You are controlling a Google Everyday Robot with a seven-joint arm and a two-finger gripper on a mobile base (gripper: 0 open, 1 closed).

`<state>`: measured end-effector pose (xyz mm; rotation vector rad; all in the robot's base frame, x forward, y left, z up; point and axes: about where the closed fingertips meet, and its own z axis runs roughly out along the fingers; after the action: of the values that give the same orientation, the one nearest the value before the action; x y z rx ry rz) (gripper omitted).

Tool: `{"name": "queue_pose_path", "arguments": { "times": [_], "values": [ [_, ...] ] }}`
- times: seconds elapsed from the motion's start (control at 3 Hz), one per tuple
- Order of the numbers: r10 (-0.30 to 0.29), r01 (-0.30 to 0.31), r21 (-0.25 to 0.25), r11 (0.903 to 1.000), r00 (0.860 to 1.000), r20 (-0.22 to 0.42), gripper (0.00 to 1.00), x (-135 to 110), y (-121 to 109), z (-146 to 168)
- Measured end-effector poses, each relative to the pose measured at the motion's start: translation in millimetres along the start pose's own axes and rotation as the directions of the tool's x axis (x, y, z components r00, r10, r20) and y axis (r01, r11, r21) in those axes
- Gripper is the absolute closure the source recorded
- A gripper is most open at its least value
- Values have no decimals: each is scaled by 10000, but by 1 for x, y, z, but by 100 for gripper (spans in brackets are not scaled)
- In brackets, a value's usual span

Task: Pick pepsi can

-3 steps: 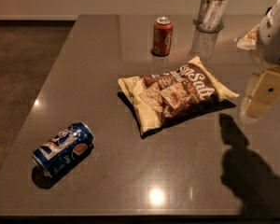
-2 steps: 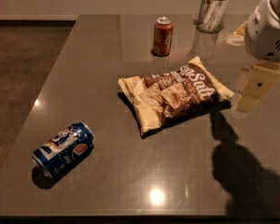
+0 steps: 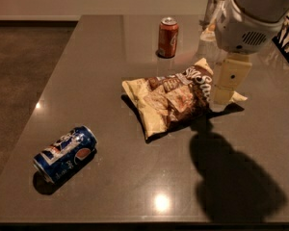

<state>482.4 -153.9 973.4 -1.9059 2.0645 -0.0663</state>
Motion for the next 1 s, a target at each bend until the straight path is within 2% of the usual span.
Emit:
{"name": "queue_pose_path", "arguments": {
  "times": [0.33, 0.67, 1.0],
  "values": [
    [-875, 884, -292, 9957, 9957, 310, 0, -35, -4, 17],
    [-1960, 2006, -647, 9775, 9780, 708, 0, -75, -2, 37],
    [-3287, 3403, -971, 9353, 9370, 1183, 0, -119, 18, 50]
  ]
}}
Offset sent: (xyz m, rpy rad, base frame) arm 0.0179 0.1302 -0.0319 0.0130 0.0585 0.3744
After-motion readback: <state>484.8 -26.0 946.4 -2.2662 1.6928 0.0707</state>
